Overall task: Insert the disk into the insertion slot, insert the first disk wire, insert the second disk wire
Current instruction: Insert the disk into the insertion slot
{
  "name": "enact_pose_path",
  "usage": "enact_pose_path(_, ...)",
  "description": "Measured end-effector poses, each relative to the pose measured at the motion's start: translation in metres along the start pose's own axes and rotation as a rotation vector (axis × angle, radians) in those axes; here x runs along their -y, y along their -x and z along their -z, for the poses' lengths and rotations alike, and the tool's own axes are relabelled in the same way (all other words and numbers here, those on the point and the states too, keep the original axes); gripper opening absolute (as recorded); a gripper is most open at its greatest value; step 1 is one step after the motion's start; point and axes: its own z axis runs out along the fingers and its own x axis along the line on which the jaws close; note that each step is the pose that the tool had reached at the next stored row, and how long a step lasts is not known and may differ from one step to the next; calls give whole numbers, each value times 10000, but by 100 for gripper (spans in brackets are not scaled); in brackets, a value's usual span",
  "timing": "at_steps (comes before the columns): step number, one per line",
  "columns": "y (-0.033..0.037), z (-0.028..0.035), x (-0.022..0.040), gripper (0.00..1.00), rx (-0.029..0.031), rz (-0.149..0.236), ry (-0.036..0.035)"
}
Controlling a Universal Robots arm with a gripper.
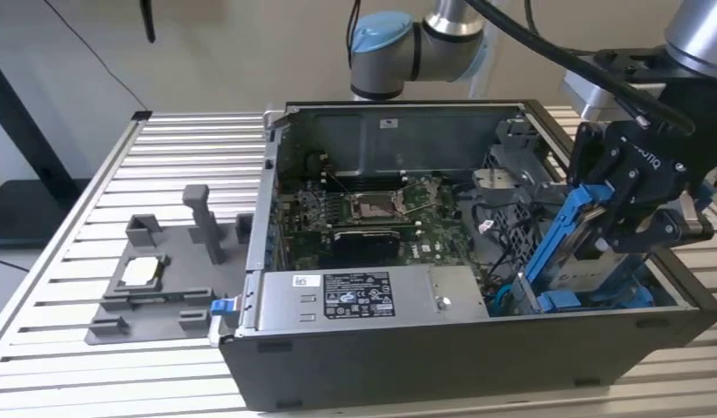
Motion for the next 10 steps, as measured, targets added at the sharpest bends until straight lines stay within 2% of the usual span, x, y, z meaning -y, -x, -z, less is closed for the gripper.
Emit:
enact_pose_path(7,-5,-126,5,33,0,-1,0)
enact_pose_path(10,-7,-160,6,33,-3,-1,0)
